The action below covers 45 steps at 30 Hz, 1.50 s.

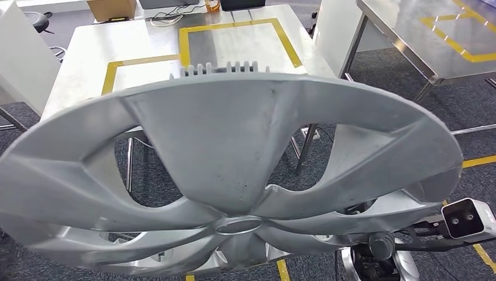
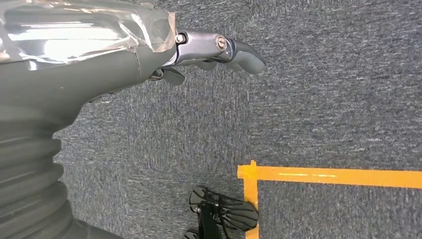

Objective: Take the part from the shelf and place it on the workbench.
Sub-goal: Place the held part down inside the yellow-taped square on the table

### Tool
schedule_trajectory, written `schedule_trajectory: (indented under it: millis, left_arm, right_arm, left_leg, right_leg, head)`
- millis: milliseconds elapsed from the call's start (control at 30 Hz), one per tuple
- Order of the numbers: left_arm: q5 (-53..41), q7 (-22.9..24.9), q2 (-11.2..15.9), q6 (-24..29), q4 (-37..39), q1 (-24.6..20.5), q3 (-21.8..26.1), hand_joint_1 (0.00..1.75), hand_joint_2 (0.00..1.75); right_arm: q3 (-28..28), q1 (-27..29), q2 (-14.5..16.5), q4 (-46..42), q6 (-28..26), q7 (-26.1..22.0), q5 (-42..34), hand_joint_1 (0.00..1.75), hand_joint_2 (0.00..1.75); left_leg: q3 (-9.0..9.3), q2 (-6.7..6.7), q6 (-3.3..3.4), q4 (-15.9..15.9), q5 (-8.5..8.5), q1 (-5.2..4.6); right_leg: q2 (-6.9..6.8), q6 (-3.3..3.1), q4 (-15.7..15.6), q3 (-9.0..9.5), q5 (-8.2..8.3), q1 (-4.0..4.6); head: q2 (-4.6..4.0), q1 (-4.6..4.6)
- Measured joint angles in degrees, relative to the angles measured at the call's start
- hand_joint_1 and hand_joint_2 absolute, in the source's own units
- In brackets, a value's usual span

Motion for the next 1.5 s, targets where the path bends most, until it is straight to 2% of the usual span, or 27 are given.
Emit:
schedule_trajectory:
  millis: [67,133,233,267,300,333,400,433,500,600,667,733,767,800,833,900,967,1000,1133,1167,1233,1267,1300,1333,1367,1433,1500]
  left_arm:
    - [-0.08,-0.02,-0.04,-0.02,-0.05,0.02,0.07,0.00,1.75]
    - [-0.12,-0.05,-0.05,-0.02,-0.14,0.01,0.10,0.00,1.75]
    - [-0.32,-0.07,-0.04,-0.15,-0.18,0.01,0.19,0.00,1.75]
    - [-0.51,-0.08,-0.05,-0.27,-0.18,0.02,0.27,0.00,1.75]
    - [-0.77,-0.10,-0.07,-0.40,-0.18,0.03,0.41,0.00,1.75]
    - [-1.01,-0.14,-0.09,-0.53,-0.20,0.03,0.58,0.00,1.75]
    - [-1.31,-0.25,-0.04,-0.69,-0.30,0.00,0.94,0.00,1.75]
    - [-1.36,-0.29,-0.02,-0.78,-0.39,-0.03,1.09,0.00,1.75]
    - [-1.69,-0.34,-0.04,-1.10,-0.73,-0.03,1.51,0.00,1.75]
    - [-2.71,-0.20,-0.59,-2.12,-2.01,0.17,2.66,0.00,1.75]
    - [-3.47,0.15,-1.36,-2.95,-3.26,0.24,3.55,0.00,1.75]
    - [-4.27,0.62,-2.22,-3.78,-4.63,0.37,4.40,0.00,1.75]
    - [-4.71,0.81,-2.66,-4.22,-5.33,0.45,4.82,0.00,1.75]
    - [-5.13,0.97,-3.10,-4.62,-6.03,0.54,5.25,0.00,1.75]
    - [-5.59,1.07,-3.48,-5.01,-6.60,0.60,5.66,0.00,1.75]
    - [-6.50,1.04,-4.05,-5.47,-7.32,0.61,6.37,0.00,1.75]
    - [-7.53,0.61,-4.29,-5.57,-7.62,0.51,7.03,0.00,1.75]
    - [-8.18,0.26,-4.34,-5.60,-7.70,0.38,7.41,0.00,1.75]
    - [-10.84,-1.10,-4.53,-6.01,-7.76,-0.42,8.92,0.00,1.75]
    - [-11.17,-1.30,-4.55,-6.04,-7.76,-0.62,9.24,0.00,1.75]
    - [-11.48,-1.50,-4.56,-6.05,-7.73,-0.95,9.80,0.00,1.75]
    - [-11.52,-1.54,-4.57,-6.04,-7.70,-1.05,10.01,0.00,1.75]
    - [-11.60,-1.62,-4.58,-6.03,-7.67,-1.11,10.12,0.00,1.75]
    - [-11.77,-1.74,-4.60,-6.01,-7.63,-1.17,10.21,0.00,1.75]
    - [-12.03,-1.91,-4.62,-5.97,-7.61,-1.25,10.34,0.00,1.75]
    - [-12.59,-2.28,-4.55,-5.83,-7.58,-1.58,10.71,0.00,1.75]
    - [-13.05,-2.52,-4.44,-5.62,-7.52,-2.00,11.01,0.00,1.75]
  right_arm:
    - [0.01,-0.02,-0.03,-0.01,0.00,0.01,-0.01,1.71,1.75]
    - [0.01,-0.04,-0.02,-0.01,0.01,0.01,-0.01,1.71,1.75]
    - [0.01,-0.03,-0.02,-0.01,0.10,0.02,-0.03,1.71,1.75]
    - [0.02,-0.02,-0.03,-0.01,0.17,0.05,-0.01,1.71,1.75]
    - [0.04,-0.02,-0.05,-0.01,0.26,0.09,0.01,1.71,1.75]
    - [0.08,-0.02,-0.06,-0.01,0.37,0.13,0.02,1.71,1.75]
    - [0.15,-0.02,-0.05,-0.01,0.55,0.15,0.07,1.71,1.75]
    - [0.16,-0.03,-0.05,-0.01,0.60,0.13,0.21,1.71,1.75]
    - [0.14,0.04,-0.04,-0.07,0.35,-0.08,1.12,1.71,1.75]
    - [-0.48,0.43,-0.05,-0.82,-0.87,-0.85,3.30,1.71,1.75]
    - [-1.59,0.74,-0.08,-1.70,-1.83,-1.41,4.16,1.71,1.75]
    - [-3.02,1.41,-0.08,-2.44,-2.69,-1.75,4.78,1.71,1.75]
    - [-3.76,1.96,-0.07,-2.75,-3.04,-1.85,5.19,1.71,1.75]
    - [-4.52,2.60,-0.07,-3.07,-3.31,-1.92,5.65,1.71,1.75]
    - [-5.26,3.20,-0.05,-3.39,-3.51,-1.96,6.10,1.71,1.75]
    - [-6.61,4.05,0.04,-4.05,-3.83,-2.01,6.78,1.71,1.75]
    - [-7.56,4.51,0.31,-4.78,-4.19,-1.99,7.19,1.71,1.75]
    - [-7.95,4.74,0.50,-5.19,-4.38,-1.96,7.38,1.71,1.75]
    - [-9.22,5.68,1.27,-6.84,-5.13,-1.66,7.81,1.71,1.75]
    - [-9.47,5.88,1.45,-7.19,-5.25,-1.62,7.81,1.71,1.75]
    - [-9.92,6.25,1.78,-7.66,-5.33,-1.60,7.77,1.71,1.75]
    - [-10.08,6.44,1.89,-7.77,-5.32,-1.58,7.75,1.71,1.75]
    - [-10.20,6.63,1.97,-7.81,-5.32,-1.56,7.75,1.71,1.75]
    - [-10.30,6.82,2.02,-7.82,-5.31,-1.54,7.77,1.71,1.75]
    - [-10.44,6.99,2.07,-7.86,-5.31,-1.53,7.79,1.71,1.75]
    - [-10.79,7.20,2.19,-8.12,-5.30,-1.54,7.80,1.71,1.75]
    - [-11.17,7.32,2.28,-8.39,-5.26,-1.58,7.76,1.71,1.75]
  left_leg:
    - [-0.15,0.02,-0.61,0.12,-0.14,0.22]
    - [-1.21,0.22,-1.23,2.37,-1.66,0.46]
    - [-6.28,0.53,-1.97,12.96,-6.73,0.75]
    - [-7.72,0.61,-2.07,15.74,-7.50,0.79]
    - [-8.21,0.70,-2.08,16.50,-7.17,0.81]
    - [-7.56,0.77,-2.00,14.95,-5.82,0.81]
    - [-3.73,0.92,-1.51,7.07,-2.04,0.70]
    - [-1.96,0.98,-1.19,3.51,-0.85,0.56]
    - [-0.40,1.08,-0.61,0.28,-0.42,0.20]
    - [0.12,1.00,0.41,-0.46,-0.13,0.26]
    - [0.79,0.97,1.08,-1.15,0.27,0.53]
    - [0.83,0.90,1.35,-1.19,0.21,0.43]
    - [0.86,0.84,1.40,-1.18,0.14,0.39]
    - [0.92,0.74,1.41,-1.17,0.05,0.37]
    - [1.04,0.61,1.36,-1.15,-0.06,0.36]
    - [1.39,0.37,1.06,-1.03,-0.40,0.35]
    - [1.50,0.24,0.52,-0.64,-0.96,0.06]
    - [1.47,0.20,0.24,-0.48,-1.17,-0.06]
    - [0.87,0.32,-0.97,1.04,-2.47,0.25]
    - [-0.19,0.44,-1.30,3.31,-3.74,0.35]
    - [-4.03,0.68,-1.78,10.83,-7.07,0.55]
    - [-6.06,0.76,-1.90,14.43,-8.20,0.64]
    - [-7.37,0.81,-1.92,16.37,-8.30,0.69]
    - [-7.63,0.83,-1.85,16.17,-7.34,0.71]
    - [-6.68,0.84,-1.66,13.57,-5.38,0.68]
    - [-2.98,0.91,-0.81,5.34,-1.36,0.40]
    - [-0.75,1.04,-0.02,0.48,-0.03,-0.08]
  right_leg:
    - [-0.01,-0.79,-0.15,0.07,0.22,0.01]
    - [-0.03,-1.39,-0.34,0.21,0.33,-0.27]
    - [-0.06,-1.86,-0.35,0.25,0.27,-0.30]
    - [-0.06,-1.90,-0.33,0.25,0.25,-0.25]
    - [-0.05,-1.92,-0.32,0.28,0.23,-0.20]
    - [-0.04,-1.92,-0.32,0.35,0.21,-0.16]
    - [-0.01,-1.83,-0.33,0.60,0.11,-0.06]
    - [0.00,-1.70,-0.33,0.66,0.04,0.10]
    - [-0.01,-1.25,-0.37,0.66,-0.09,0.28]
    - [-0.05,-0.41,-0.04,0.46,-0.42,0.24]
    - [-0.02,-0.39,3.93,-1.51,-2.31,0.21]
    - [-0.01,-0.55,11.69,-5.55,-5.31,0.14]
    - [-0.01,-0.42,14.96,-7.41,-6.23,0.09]
    - [-0.01,-0.10,16.26,-8.33,-6.24,0.04]
    - [-0.02,0.37,15.17,-8.04,-5.30,-0.04]
    - [-0.03,1.23,7.42,-4.54,-1.83,-0.21]
    - [0.02,0.92,0.97,-1.33,0.53,-0.17]
    - [0.04,0.45,-0.21,-0.72,0.86,-0.08]
    - [0.07,-1.23,-0.43,-0.38,0.77,-0.19]
    - [0.06,-1.51,-0.50,-0.20,0.71,-0.32]
    - [0.05,-1.92,-0.48,-0.01,0.53,-0.24]
    - [0.06,-2.00,-0.46,0.04,0.46,-0.17]
    - [0.08,-2.06,-0.45,0.13,0.37,-0.10]
    - [0.12,-2.07,-0.45,0.27,0.28,-0.04]
    - [0.17,-2.05,-0.46,0.49,0.16,0.05]
    - [0.23,-1.90,-0.49,0.92,-0.09,0.25]
    - [0.22,-1.56,-0.51,1.03,-0.31,0.38]
  head:
    - [0.00,0.01]
    - [0.00,-0.10]
    - [0.00,-0.24]
    - [0.00,-0.25]
    - [0.00,-0.24]
    - [0.00,-0.24]
    - [0.00,-0.23]
    - [0.00,-0.21]
    - [0.00,-0.18]
    - [0.00,-0.16]
    - [0.00,-0.02]
    - [0.00,0.09]
    - [0.00,0.09]
    - [0.00,0.10]
    - [0.00,0.12]
    - [0.00,0.16]
    - [0.00,0.16]
    - [0.00,0.15]
    - [0.00,0.07]
    - [0.00,0.03]
    - [0.00,-0.08]
    - [0.00,-0.07]
    - [0.00,-0.08]
    - [0.00,-0.08]
    - [0.00,-0.08]
    - [0.00,-0.03]
    - [0.00,0.00]
